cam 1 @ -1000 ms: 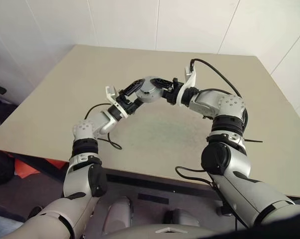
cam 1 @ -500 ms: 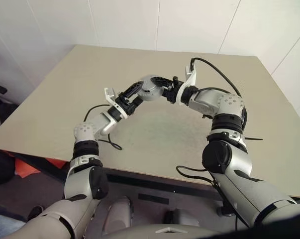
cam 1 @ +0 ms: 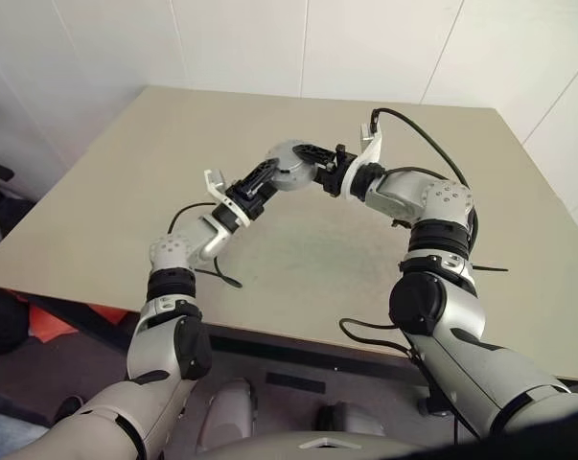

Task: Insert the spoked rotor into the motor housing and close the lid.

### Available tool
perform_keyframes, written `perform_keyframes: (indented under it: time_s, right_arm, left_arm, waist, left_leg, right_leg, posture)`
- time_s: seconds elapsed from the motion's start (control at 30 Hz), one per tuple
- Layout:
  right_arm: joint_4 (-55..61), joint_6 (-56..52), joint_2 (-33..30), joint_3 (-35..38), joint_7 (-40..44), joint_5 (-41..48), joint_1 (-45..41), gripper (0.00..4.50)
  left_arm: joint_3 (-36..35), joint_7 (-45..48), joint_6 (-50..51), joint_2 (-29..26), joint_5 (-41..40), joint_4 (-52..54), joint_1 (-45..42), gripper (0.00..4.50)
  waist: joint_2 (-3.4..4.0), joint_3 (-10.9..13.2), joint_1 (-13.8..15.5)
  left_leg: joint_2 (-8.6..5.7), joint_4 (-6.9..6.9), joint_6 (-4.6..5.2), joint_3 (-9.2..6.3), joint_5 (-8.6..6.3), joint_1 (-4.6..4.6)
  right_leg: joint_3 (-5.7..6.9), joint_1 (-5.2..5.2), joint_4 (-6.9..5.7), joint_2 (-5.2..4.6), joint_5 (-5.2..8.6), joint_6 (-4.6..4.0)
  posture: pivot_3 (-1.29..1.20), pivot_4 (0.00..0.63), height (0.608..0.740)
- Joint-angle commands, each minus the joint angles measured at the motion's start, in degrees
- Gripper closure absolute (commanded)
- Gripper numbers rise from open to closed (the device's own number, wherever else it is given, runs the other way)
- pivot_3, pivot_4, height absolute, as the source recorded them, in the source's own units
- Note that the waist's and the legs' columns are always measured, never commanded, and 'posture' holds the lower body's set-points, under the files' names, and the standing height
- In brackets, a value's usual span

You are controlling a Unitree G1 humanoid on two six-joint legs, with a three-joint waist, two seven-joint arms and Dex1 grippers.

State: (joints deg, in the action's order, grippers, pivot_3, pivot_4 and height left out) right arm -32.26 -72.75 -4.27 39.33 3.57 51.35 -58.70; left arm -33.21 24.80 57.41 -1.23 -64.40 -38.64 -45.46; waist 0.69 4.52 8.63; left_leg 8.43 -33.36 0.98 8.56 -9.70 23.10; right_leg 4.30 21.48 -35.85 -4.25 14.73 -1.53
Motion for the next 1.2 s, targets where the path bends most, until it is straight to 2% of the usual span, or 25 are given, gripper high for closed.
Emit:
perform_keyframes:
  time_s: [0.03, 0.13, 0.4, 0.57, 0.9, 1.0, 1.1, 1.17, 1.2]
  right_arm:
    - [4.31, 2.74, 0.36, -2.65, 1.88, 0.81, -0.88, 1.08]
    - [4.14, 6.41, 0.04, -4.84, 1.28, -1.42, -0.44, 0.05]
    - [1.59, 16.71, -1.79, -11.09, 0.52, -10.2, 2.01, 0.02]
    - [0.5, 17.64, -1.98, -11.23, 1.37, -10.32, 2.21, 0.02]
    - [-2.96, 17.85, -1.95, -12.93, 4.2, -10.65, 0.73, 0.02]
    - [-3.43, 17.72, -2.06, -13.2, 4.54, -10.52, 0.61, 0.0]
    - [-4.17, 17.7, -1.96, -13.59, 4.93, -10.77, 0.51, 0.0]
    - [-5.42, 18.55, -2.17, -13.97, 5.39, -11.27, 0.16, 0.0]
    - [-5.94, 18.93, -2.28, -14.1, 5.52, -11.43, 0.02, 0.0]
  left_arm:
    - [0.44, -0.41, -0.67, -0.54, 0.48, 2.03, -0.48, 2.42]
    - [0.14, -1.17, -3.67, -1.18, 2.16, 2.45, 0.26, 2.42]
    - [-2.35, -5.73, -15.31, -4.99, 7.59, 6.98, 7.04, 2.42]
    - [-4.74, -9.52, -17.31, -7.13, 7.53, 9.22, 11.69, 2.42]
    - [-4.23, -12.66, -19.75, -7.46, 10.31, 7.14, 13.0, 2.42]
    - [-4.0, -13.92, -22.11, -8.48, 12.43, 6.36, 13.48, 1.46]
    - [-6.21, -19.96, -30.04, -11.27, 16.23, 0.62, 12.46, 0.54]
    - [-6.99, -24.74, -36.82, -13.92, 19.59, -3.73, 12.1, 0.54]
    - [-7.04, -26.58, -39.39, -14.94, 20.89, -5.49, 11.95, 0.54]
  waist:
    - [0.0, 0.0, -0.02]
    - [0.0, 0.0, -0.02]
    - [0.0, 0.0, -0.26]
    - [0.0, 0.0, -0.28]
    - [-0.03, -0.02, -0.42]
    - [-0.03, -0.02, -0.57]
    - [-0.03, -0.04, -1.22]
    - [-0.03, -0.05, -2.15]
    - [-0.05, -0.07, -2.88]
  left_leg:
    - [0.0, 0.0, 0.0, 0.0, 0.0, -0.01]
    - [0.01, 0.0, -0.01, 0.0, 0.0, -0.03]
    - [0.03, 0.0, -0.03, 0.0, 0.01, -0.05]
    - [0.04, 0.01, -0.03, -0.02, 0.01, -0.01]
    - [0.03, 0.01, -0.29, 0.02, 0.16, -0.53]
    - [0.04, 0.05, -0.45, 0.02, 0.26, -0.62]
    - [0.04, 0.12, -0.57, 0.03, 0.33, -0.97]
    - [0.04, 0.41, -0.79, 0.05, 0.47, -1.52]
    - [0.04, 0.58, -0.9, 0.07, 0.54, -1.88]
  right_leg:
    - [0.0, 0.0, -0.01, 0.0, 0.0, 0.0]
    - [0.0, -0.01, -0.03, 0.0, 0.0, 0.0]
    - [0.01, -0.01, -0.02, 0.0, -0.01, 0.0]
    - [0.03, 0.01, 0.0, 0.01, -0.08, 0.12]
    - [-0.07, -0.47, 0.08, 0.01, -0.12, 0.07]
    - [-0.08, -0.51, 0.05, 0.01, -0.17, -0.03]
    - [-0.1, -0.77, 0.02, 0.01, -0.17, -0.11]
    - [-0.17, -1.11, 0.04, 0.02, -0.07, -0.38]
    - [-0.25, -1.29, 0.09, 0.04, 0.04, -0.23]
  posture:
    - [0.0, 0.0, 0.74]
    - [0.0, 0.0, 0.74]
    - [0.0, 0.0, 0.74]
    - [0.0, 0.0, 0.74]
    - [0.0, 0.0, 0.74]
    - [0.0, 0.0, 0.74]
    - [0.0, 0.0, 0.74]
    - [0.0, 0.0, 0.74]
    - [0.0, 0.0, 0.74]
